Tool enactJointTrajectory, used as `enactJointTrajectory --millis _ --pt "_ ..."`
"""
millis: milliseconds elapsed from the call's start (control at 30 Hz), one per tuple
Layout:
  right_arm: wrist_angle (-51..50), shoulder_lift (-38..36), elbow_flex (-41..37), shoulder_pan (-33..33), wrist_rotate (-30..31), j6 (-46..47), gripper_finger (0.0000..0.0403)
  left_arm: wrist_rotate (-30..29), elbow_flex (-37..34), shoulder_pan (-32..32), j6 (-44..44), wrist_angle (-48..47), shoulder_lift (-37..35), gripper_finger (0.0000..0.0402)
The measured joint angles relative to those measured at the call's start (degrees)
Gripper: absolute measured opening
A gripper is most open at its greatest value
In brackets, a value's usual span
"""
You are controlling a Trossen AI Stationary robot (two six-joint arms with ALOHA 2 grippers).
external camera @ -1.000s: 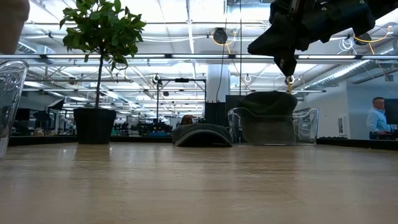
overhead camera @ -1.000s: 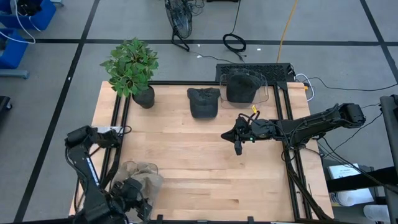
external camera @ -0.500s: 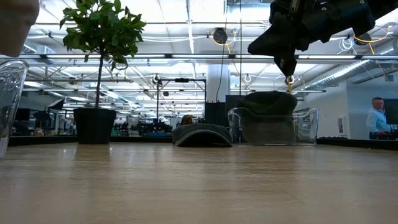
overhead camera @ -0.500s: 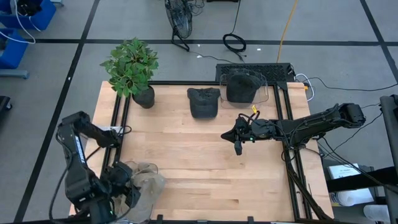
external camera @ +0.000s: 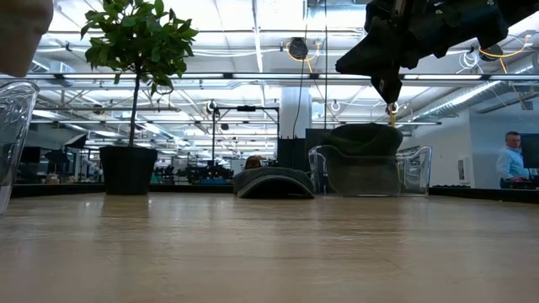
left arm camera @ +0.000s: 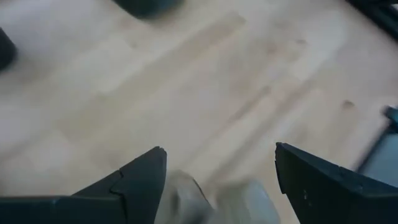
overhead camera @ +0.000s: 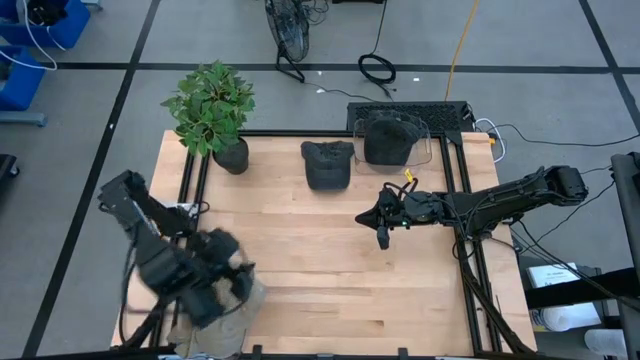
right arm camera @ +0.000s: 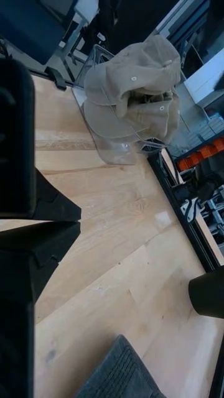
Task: Pick & Place hat
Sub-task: Put the black cap into the top transparent bin
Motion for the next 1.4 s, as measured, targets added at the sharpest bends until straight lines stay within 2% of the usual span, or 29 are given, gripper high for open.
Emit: enactJointTrajectory --millis 100,300,533,633,733,800,867,933,1067,1100,1200,1267,1400 --pt "-0.02 0.00 0.00 0.00 0.00 -0.13 0.0004 0.15 0.00 6.66 6.71 0.14 0.00 0.0299" --pt "-0.02 0.00 0.00 0.01 -0.02 -2.08 0.0004 0.63 0.00 20.16 12.38 0.76 0.04 0.0299" --pt "-0.33 0.00 0.00 0.02 0.00 -6.57 0.0004 0.62 0.00 31.96 18.59 12.12 3.14 0.0298" --pt "-1.35 0.00 0.00 0.02 -0.01 -6.61 0.0004 2.21 0.00 35.26 27.22 19.87 5.98 0.0299" --pt "-4.28 0.00 0.00 0.01 -0.04 -6.55 0.0004 8.18 0.00 38.15 40.73 29.46 9.71 0.0292" --pt "-7.09 -0.02 0.00 0.02 -0.04 -6.49 0.0004 12.65 0.00 39.49 48.13 36.47 12.32 0.0272" --pt "-10.35 -0.02 0.00 0.01 -0.04 -6.49 0.0004 16.91 0.00 40.57 53.39 41.79 14.68 0.0234" --pt "-13.29 -0.02 0.00 0.02 -0.04 -6.49 0.0004 20.04 0.00 41.47 57.20 44.79 16.42 0.0180" --pt "-16.84 -0.02 -0.02 0.02 -0.04 -6.49 0.0005 23.00 0.00 43.17 63.81 43.98 17.40 0.0041" --pt "-16.98 -0.02 -0.02 0.00 -0.01 -6.58 0.0005 23.27 0.00 43.45 65.80 43.63 17.33 0.0022" --pt "-17.14 -0.02 -0.02 -0.28 0.22 -8.56 0.0009 23.96 -0.88 44.05 72.31 42.06 16.26 0.0015" --pt "-17.16 -0.02 -0.02 -1.03 0.61 -8.86 0.0020 26.63 -4.20 44.64 75.73 43.76 14.32 0.0008" --pt "-15.50 -0.02 -0.02 -3.13 4.59 -7.64 0.0059 31.34 -18.59 46.42 78.55 56.05 7.16 0.0006"
